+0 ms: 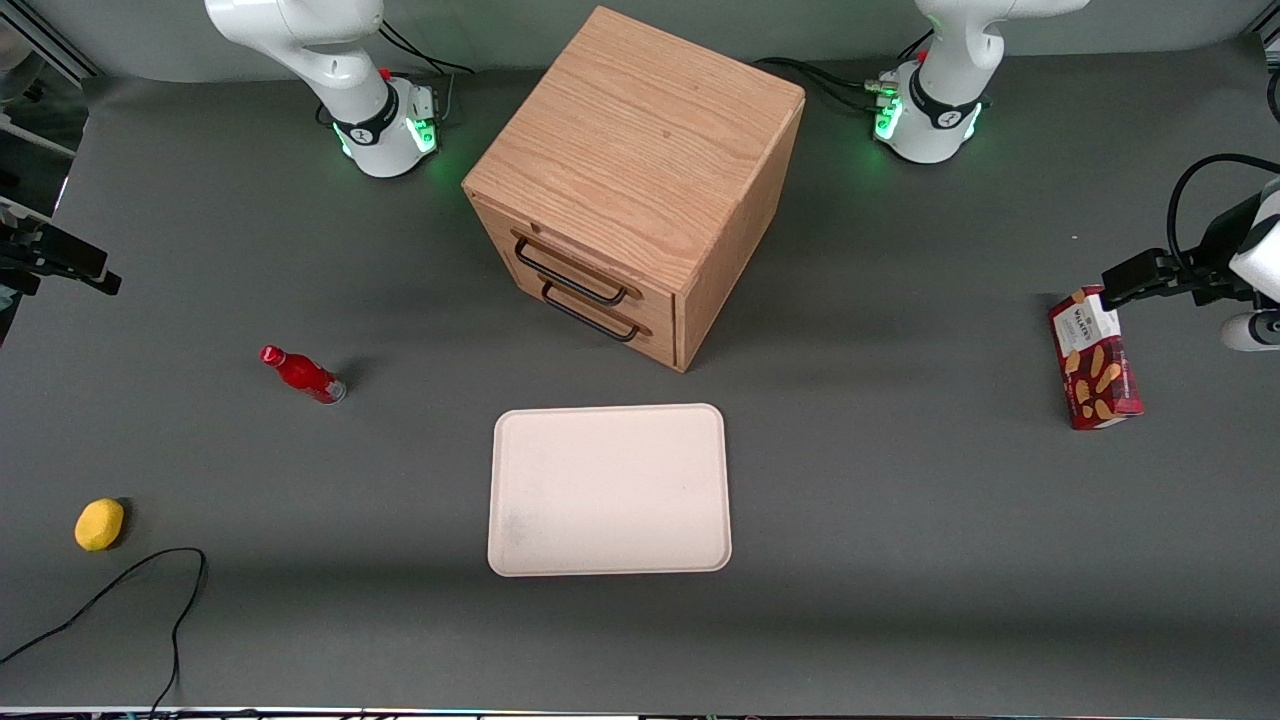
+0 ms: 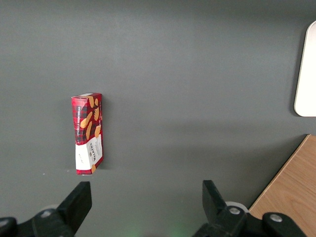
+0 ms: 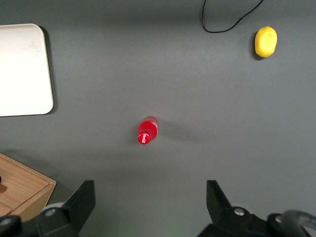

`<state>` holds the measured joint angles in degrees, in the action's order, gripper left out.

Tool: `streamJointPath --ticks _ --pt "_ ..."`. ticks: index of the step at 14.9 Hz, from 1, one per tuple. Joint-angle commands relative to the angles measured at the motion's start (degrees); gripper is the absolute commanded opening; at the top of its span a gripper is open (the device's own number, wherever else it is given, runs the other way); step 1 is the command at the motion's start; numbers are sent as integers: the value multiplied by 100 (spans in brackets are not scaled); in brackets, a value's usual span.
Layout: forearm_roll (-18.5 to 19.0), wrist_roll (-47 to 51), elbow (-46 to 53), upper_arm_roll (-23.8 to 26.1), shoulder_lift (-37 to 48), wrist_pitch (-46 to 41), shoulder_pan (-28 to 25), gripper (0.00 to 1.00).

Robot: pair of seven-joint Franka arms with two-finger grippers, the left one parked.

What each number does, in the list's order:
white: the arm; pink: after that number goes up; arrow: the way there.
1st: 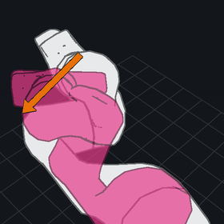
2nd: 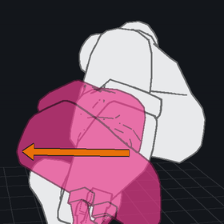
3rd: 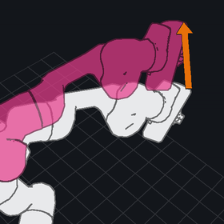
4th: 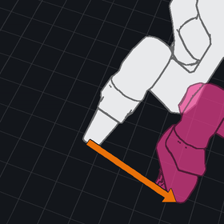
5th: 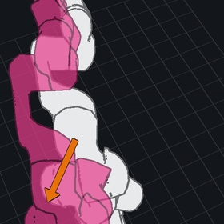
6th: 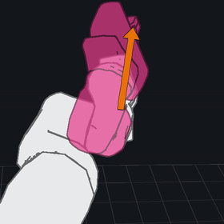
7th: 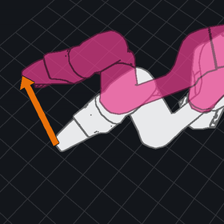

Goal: Open upper drawer
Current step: 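Move the right gripper toward the upper drawer's black handle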

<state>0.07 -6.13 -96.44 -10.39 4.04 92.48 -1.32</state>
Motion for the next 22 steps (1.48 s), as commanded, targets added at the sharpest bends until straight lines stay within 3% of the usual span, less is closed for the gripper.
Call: streamJointPath --ticks 1,6,8,15,18,22 --pt "64 -116 91 -16 -44 16 -44 100" --pt "-68 -143 161 80 -272 34 -44 100" --pt "-287 -143 178 474 -281 34 -44 100" --pt "-227 -492 196 1406 -412 16 -808 100" --pt "-218 -1195 222 2048 -545 16 -765 100" --pt "-227 -1356 222 2961 -738 16 -695 100"
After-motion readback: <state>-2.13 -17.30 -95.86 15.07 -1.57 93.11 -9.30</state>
